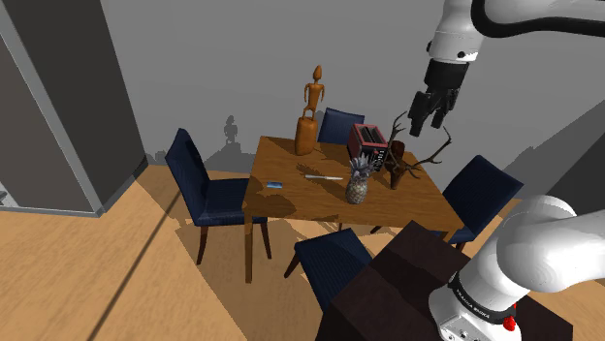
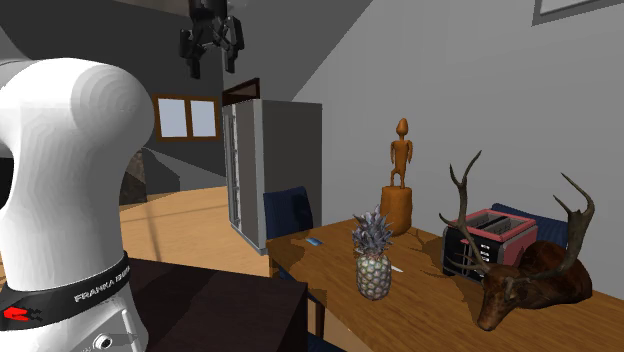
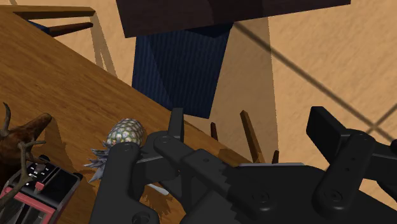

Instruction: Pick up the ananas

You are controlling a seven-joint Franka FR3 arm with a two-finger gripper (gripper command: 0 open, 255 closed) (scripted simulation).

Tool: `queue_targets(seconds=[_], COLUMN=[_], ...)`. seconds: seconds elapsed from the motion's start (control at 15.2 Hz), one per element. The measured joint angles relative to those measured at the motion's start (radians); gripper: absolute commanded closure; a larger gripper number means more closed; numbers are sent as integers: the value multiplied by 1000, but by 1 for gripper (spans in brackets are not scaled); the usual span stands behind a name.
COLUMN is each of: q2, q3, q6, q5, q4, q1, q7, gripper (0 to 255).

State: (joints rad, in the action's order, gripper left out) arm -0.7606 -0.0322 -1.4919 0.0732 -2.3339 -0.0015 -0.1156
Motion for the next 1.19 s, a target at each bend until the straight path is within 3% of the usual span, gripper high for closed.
queue_targets(seconds=[0.2, 0.46, 1.19], q2=[7, 76, 381], q3=[-24, -103, -314], q6=[-23, -123, -397], q5=[16, 64, 124], q4=[-16, -43, 0], q1=[-2, -7, -4], q7=[35, 147, 476], gripper=[0, 0, 0])
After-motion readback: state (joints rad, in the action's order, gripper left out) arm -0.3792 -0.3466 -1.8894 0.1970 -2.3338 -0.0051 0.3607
